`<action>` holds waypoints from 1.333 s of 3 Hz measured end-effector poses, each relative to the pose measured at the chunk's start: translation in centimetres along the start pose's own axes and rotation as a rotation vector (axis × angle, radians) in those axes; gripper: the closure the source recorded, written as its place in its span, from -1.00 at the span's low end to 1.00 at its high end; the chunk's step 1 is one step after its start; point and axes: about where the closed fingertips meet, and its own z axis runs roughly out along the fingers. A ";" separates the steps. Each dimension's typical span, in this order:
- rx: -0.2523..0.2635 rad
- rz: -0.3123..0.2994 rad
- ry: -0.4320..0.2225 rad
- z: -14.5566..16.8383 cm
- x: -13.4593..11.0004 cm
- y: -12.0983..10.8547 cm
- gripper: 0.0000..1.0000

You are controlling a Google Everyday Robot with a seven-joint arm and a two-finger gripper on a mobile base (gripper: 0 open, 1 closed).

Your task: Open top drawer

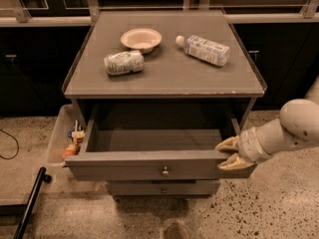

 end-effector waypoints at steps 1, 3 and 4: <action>0.002 -0.003 0.001 -0.6 0.3 2.0 1.00; 0.002 -0.003 0.000 -0.6 0.3 2.0 0.15; -0.012 -0.005 -0.013 -0.6 0.4 2.9 -0.32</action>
Offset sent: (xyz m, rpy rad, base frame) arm -0.0205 -0.0071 0.0010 -0.0008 -0.0034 0.0007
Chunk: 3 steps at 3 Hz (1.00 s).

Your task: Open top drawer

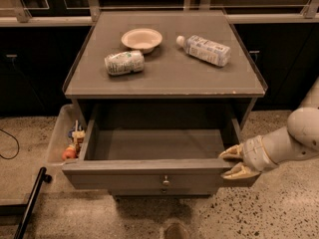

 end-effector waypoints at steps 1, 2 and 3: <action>-0.026 -0.008 -0.021 -0.5 0.7 3.0 -0.23; -0.026 -0.024 -0.027 -1.7 1.0 5.6 0.20; -0.026 -0.037 -0.030 -2.5 1.0 7.5 0.70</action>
Offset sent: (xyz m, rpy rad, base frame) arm -0.0927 -0.0331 0.0063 0.0212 -0.0098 0.0495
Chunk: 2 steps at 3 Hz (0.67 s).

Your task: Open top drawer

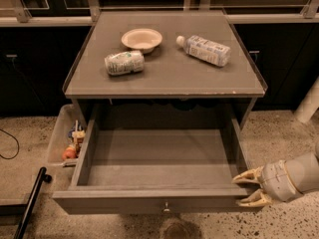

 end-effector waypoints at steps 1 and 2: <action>0.000 0.000 0.000 0.0 0.0 0.0 0.61; 0.000 0.000 0.000 0.0 0.0 0.0 0.15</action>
Offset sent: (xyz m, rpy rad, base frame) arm -0.0004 -0.0003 -0.0002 0.0000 0.0001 -0.0003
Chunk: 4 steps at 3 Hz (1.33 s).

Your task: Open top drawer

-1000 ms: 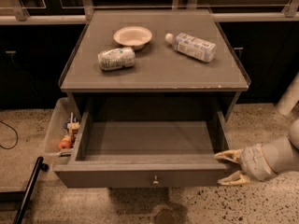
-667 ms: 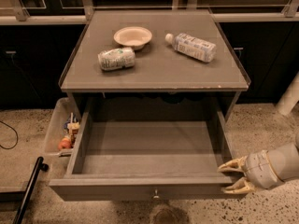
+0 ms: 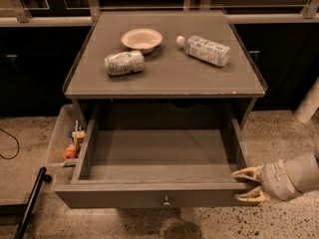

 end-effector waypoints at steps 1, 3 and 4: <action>0.000 0.000 0.000 0.0 0.0 0.0 -0.32; 0.000 0.000 0.000 0.0 0.0 0.0 -1.00; -0.002 -0.008 -0.002 0.0 -0.3 -0.1 -1.00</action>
Offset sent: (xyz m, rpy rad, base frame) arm 0.0000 0.0000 0.0000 0.0000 0.0000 0.0000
